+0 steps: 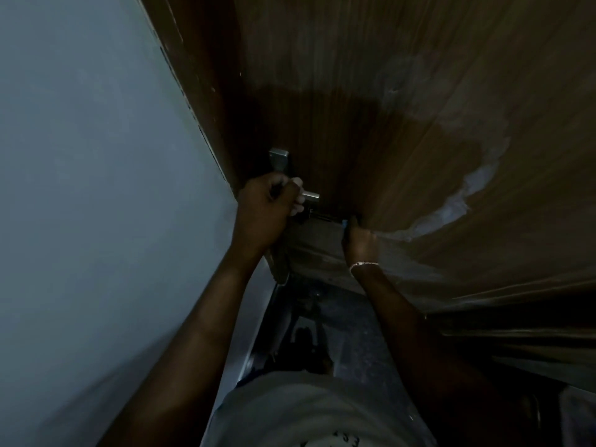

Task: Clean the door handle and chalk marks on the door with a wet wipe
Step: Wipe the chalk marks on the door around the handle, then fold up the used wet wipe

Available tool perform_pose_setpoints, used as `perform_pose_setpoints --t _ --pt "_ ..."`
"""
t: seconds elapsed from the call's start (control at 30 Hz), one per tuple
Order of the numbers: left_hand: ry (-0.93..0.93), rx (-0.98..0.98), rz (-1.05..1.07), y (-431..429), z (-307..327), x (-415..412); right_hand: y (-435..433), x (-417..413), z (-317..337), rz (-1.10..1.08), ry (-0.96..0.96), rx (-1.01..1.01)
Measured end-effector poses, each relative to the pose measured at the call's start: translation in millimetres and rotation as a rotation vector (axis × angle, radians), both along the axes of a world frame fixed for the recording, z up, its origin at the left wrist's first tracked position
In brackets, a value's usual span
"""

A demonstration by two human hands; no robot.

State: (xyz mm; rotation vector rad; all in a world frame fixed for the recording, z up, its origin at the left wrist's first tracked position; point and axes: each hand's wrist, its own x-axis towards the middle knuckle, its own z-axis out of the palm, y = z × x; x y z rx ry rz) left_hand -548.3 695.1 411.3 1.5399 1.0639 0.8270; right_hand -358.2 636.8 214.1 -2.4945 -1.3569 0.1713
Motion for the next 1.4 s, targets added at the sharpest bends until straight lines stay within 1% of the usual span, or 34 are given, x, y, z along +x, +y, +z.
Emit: perform_pose_setpoints --t 0.1,0.2,0.37,0.47,0.57,0.67,0.7,0.77,0.83,0.87,0.9,1.0,1.07,1.23,1.33,1.4 --pt "0.021 0.015 -0.019 -2 0 10 7 -6 3 0.061 0.006 -0.006" --pt "0.040 0.036 -0.015 -3 -1 13 -12 12 3 0.075 -0.022 0.031" --pt "0.037 0.016 0.005 -12 -8 11 -55 62 -10 -0.101 -0.006 0.008" --pt "0.048 -0.001 0.006 -16 -12 13 -66 69 -6 -0.153 0.041 0.082" --pt "0.063 -0.010 -0.014 -19 -17 14 -63 68 9 -0.168 0.122 0.222" --pt "0.089 -0.008 -0.017 -23 -24 14 -54 58 34 -0.059 0.290 0.352" --pt "0.097 -0.016 -0.017 -24 -27 15 -51 53 44 -0.026 0.392 0.401" --pt "0.118 -0.042 -0.030 -28 -33 15 -48 36 72 0.006 0.719 0.502" --pt "0.138 -0.052 -0.068 -33 -36 15 -49 18 102 0.048 1.020 0.537" --pt "0.141 -0.053 -0.090 -36 -36 14 -50 11 115 0.082 1.098 0.536" --pt "0.135 -0.052 -0.109 -40 -34 14 -51 5 124 0.121 1.129 0.540" --pt "0.067 -0.018 -0.156 -52 -25 12 -56 -9 147 0.203 1.128 0.556" --pt "0.020 0.014 -0.146 -60 -20 11 -60 -19 157 0.251 1.122 0.549" --pt "-0.057 0.061 -0.002 -79 -16 0 -70 -41 167 0.289 1.101 0.489" --pt "-0.082 0.028 0.116 -92 -18 -15 -75 -55 169 0.323 1.099 0.427" --pt "-0.096 0.002 0.189 -101 -20 -29 -79 -68 171 0.382 1.091 0.399"
